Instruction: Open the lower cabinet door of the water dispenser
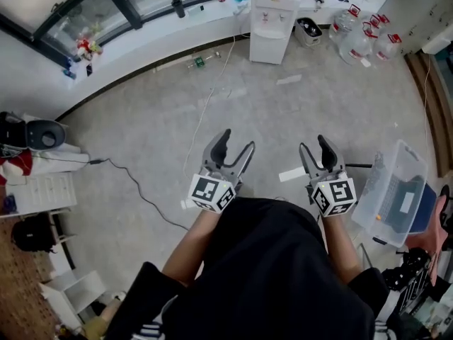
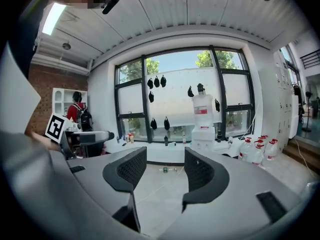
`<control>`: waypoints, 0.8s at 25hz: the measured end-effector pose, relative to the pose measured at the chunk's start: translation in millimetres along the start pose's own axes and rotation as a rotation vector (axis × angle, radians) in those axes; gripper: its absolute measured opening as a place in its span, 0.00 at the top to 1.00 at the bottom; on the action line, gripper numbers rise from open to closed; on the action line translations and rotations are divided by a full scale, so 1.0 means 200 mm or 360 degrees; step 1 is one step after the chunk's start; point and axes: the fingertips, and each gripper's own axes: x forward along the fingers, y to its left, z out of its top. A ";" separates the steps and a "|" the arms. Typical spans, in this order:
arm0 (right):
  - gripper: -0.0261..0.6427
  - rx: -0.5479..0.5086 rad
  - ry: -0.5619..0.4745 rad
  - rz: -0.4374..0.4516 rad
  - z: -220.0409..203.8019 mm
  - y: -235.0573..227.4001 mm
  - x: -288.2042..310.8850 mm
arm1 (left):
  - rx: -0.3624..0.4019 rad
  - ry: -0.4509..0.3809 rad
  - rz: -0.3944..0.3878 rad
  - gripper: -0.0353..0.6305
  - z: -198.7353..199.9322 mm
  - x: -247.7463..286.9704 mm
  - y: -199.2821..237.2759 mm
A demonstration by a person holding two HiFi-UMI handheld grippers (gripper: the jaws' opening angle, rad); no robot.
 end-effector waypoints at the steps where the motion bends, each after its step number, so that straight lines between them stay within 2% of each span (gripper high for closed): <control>1: 0.65 -0.0004 0.0003 -0.0014 0.01 0.03 0.04 | -0.0007 -0.0007 0.0002 0.54 0.02 -0.01 0.06; 7: 0.65 0.0094 -0.0077 -0.0078 0.11 0.16 0.20 | 0.0008 -0.0019 -0.0014 0.54 0.11 -0.05 0.35; 15: 0.65 0.0040 0.0039 -0.0093 0.08 0.18 0.37 | -0.0071 -0.0017 -0.0001 0.54 0.10 -0.05 0.54; 20: 0.65 0.0055 0.0044 -0.0088 0.08 0.14 0.46 | -0.0057 0.0005 -0.0005 0.54 0.10 0.01 0.60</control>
